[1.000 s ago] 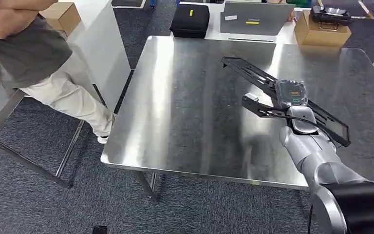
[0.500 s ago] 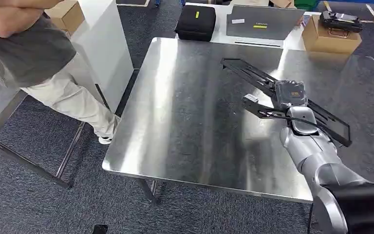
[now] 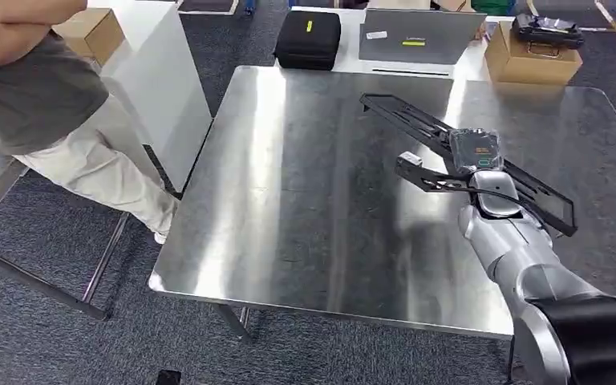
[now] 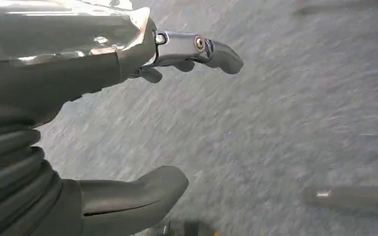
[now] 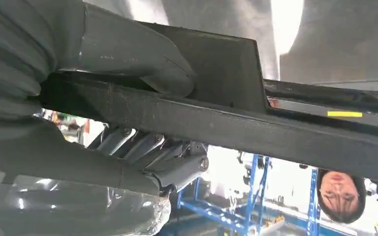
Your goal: Take the parts from the cabinet and place them on the table.
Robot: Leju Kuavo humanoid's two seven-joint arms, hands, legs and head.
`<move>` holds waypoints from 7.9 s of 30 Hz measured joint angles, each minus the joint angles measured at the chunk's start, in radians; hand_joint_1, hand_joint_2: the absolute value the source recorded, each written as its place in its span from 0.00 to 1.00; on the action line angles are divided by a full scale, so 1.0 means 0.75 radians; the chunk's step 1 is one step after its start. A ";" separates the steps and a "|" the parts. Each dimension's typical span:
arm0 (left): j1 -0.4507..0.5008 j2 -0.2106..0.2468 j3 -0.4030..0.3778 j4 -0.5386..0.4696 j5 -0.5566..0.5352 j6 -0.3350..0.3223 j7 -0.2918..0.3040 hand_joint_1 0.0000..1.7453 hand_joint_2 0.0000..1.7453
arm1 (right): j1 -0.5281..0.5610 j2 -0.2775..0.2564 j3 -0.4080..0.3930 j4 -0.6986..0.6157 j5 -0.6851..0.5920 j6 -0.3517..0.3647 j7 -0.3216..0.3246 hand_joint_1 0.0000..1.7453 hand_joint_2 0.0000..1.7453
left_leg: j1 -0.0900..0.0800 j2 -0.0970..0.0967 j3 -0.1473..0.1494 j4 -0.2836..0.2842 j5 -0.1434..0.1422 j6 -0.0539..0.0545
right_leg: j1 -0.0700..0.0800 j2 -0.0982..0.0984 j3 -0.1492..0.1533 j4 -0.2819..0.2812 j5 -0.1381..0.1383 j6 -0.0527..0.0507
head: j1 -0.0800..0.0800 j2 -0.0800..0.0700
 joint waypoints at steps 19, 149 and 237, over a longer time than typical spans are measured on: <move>0.007 -0.059 0.312 -0.003 -0.326 -0.019 0.067 0.00 0.00 | -0.007 -0.003 -0.022 0.000 0.033 -0.015 -0.023 0.00 0.00 | -0.033 -0.006 0.010 -0.019 0.009 0.015 | 0.012 -0.005 0.004 -0.015 0.005 0.026 | 0.003 0.000; 0.097 -0.126 0.556 0.001 -0.186 -0.078 0.129 0.00 0.00 | -0.281 -1.668 -0.325 -0.507 -0.989 0.125 -0.519 0.00 0.00 | -0.042 -0.033 0.040 -0.017 -0.021 0.048 | 0.006 -0.031 0.034 -0.028 -0.027 0.060 | 0.005 0.000; 0.092 -0.105 0.453 0.003 -0.420 -0.358 0.378 0.00 0.00 | 1.294 0.248 -1.949 0.120 0.117 0.266 -0.049 0.00 0.00 | -0.023 0.017 0.107 -0.077 -0.022 0.053 | 0.000 -0.022 -0.117 0.391 -0.227 0.013 | 0.017 0.000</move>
